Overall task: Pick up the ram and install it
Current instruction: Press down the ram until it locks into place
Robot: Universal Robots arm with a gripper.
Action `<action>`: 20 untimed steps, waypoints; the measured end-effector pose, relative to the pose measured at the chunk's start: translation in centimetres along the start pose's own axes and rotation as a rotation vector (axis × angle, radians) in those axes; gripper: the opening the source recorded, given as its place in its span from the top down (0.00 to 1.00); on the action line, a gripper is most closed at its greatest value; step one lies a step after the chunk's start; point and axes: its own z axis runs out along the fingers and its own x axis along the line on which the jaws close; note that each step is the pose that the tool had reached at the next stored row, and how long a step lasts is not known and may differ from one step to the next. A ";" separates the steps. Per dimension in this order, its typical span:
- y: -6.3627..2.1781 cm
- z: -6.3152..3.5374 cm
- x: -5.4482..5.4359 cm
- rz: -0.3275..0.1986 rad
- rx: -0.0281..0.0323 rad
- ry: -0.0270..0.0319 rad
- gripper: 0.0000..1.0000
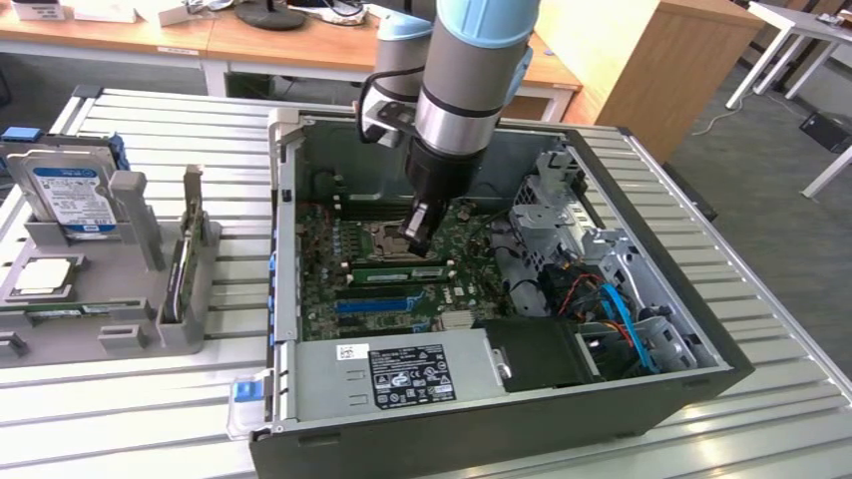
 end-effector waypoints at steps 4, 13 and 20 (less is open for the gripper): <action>0.01 0.00 0.0 0.009 0.0006 -0.0001 0.89; 0.03 0.00 0.0 0.139 0.0068 -0.0015 0.89; 0.03 0.00 0.0 0.255 0.0121 -0.0024 0.89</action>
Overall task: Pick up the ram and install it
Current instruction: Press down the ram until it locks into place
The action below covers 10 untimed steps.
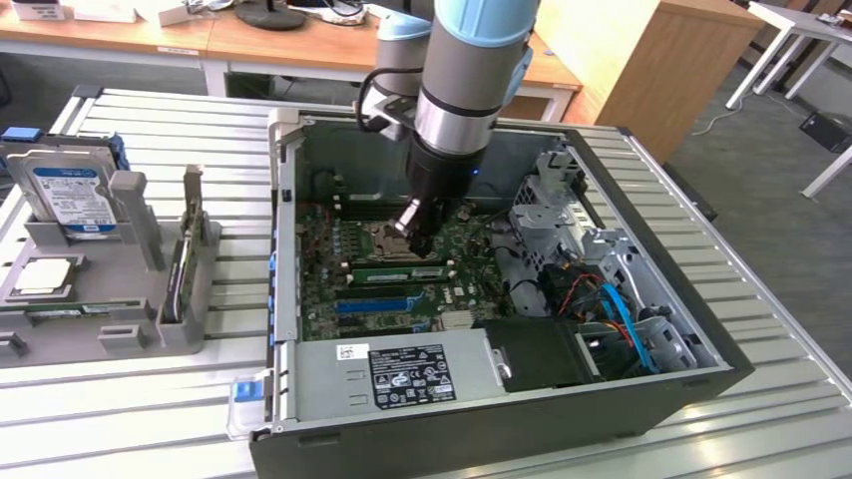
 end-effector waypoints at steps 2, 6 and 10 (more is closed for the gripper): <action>0.00 0.00 0.0 0.034 0.0016 -0.0002 0.89; 0.00 0.00 0.0 0.105 0.0048 -0.0008 0.89; 0.00 0.00 0.0 0.175 0.0081 -0.0015 0.89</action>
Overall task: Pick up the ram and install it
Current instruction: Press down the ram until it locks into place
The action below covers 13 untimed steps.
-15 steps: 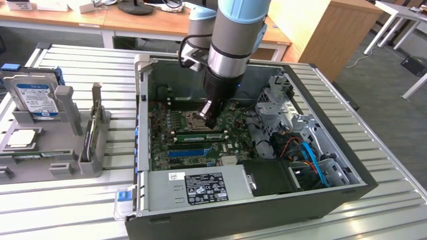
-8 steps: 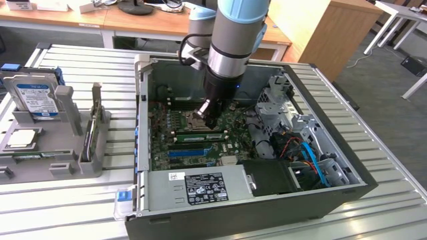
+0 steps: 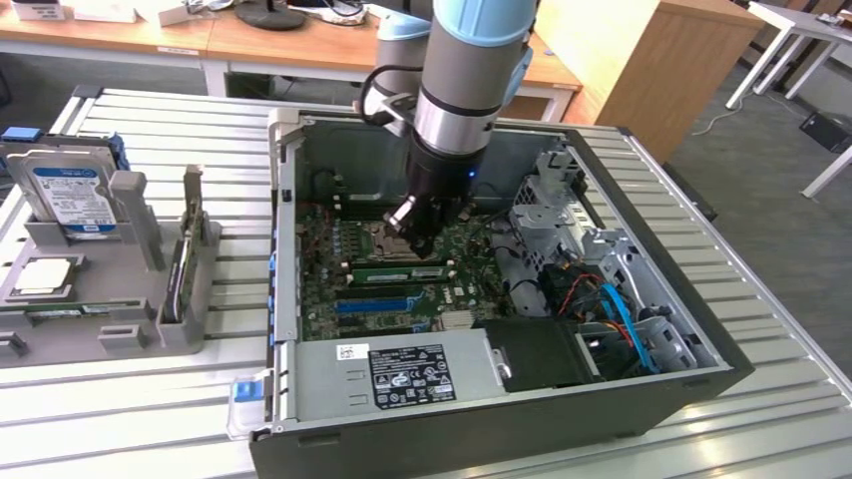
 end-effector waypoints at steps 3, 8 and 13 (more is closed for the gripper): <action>0.00 0.00 0.0 0.054 0.0025 -0.0005 0.89; 0.00 0.00 0.0 0.142 0.0065 -0.0012 0.89; 0.00 0.00 0.0 0.226 0.0105 -0.0019 0.89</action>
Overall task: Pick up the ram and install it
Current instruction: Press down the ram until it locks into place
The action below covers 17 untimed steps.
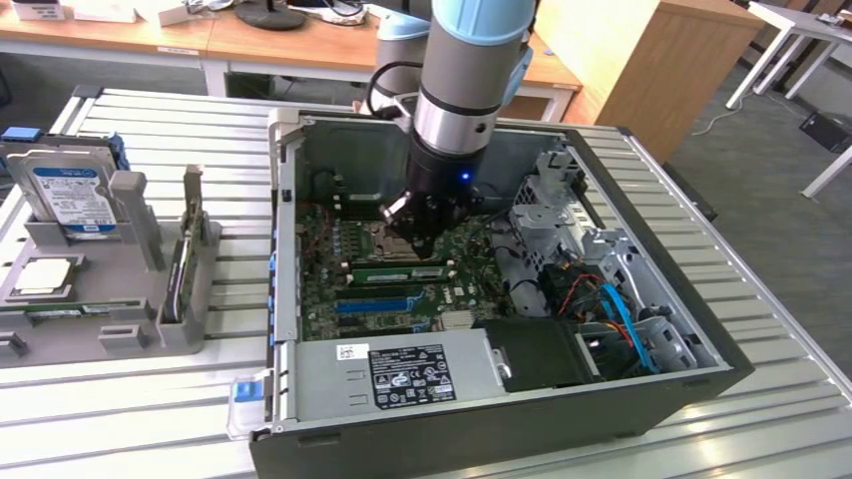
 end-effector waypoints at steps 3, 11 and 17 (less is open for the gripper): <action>0.00 0.00 0.0 0.052 0.0025 -0.0004 0.89; 0.00 0.00 0.0 0.148 0.0073 -0.0011 0.89; 0.01 0.00 0.0 0.148 0.0069 0.0002 0.89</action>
